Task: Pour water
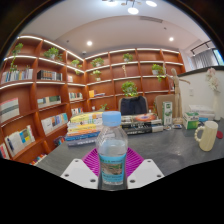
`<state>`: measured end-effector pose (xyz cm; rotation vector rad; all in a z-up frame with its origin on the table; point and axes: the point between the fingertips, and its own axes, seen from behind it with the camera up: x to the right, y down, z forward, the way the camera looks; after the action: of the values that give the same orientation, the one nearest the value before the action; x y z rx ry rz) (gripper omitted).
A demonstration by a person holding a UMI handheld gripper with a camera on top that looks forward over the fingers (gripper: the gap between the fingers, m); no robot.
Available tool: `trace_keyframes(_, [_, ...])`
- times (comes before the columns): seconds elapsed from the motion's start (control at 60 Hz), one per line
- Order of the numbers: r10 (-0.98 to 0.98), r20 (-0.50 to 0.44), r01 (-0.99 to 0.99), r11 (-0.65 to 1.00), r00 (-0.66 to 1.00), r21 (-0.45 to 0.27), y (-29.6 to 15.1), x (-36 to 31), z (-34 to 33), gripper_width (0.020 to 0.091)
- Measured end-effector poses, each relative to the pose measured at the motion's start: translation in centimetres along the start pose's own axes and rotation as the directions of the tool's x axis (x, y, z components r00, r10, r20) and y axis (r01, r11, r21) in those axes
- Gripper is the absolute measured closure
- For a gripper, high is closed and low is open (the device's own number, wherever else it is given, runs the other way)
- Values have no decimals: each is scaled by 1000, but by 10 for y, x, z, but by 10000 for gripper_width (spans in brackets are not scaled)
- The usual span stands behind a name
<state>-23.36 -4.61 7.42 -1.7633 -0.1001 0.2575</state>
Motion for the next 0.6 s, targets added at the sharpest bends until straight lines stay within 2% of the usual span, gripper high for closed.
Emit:
trace_keyframes(0.133, [123,-34,-124,992,992,-21,-9,31,-11,823])
trace_keyframes(0.283, [416,-53,-415,909,908,20,-31,88,-26,823])
trace_keyframes(0.45, [767,26,-763,634,642,123,-69,147,-42,822])
trace_keyframes(0.6, [922,123,-922,346,368,173,-98,192,-47,823])
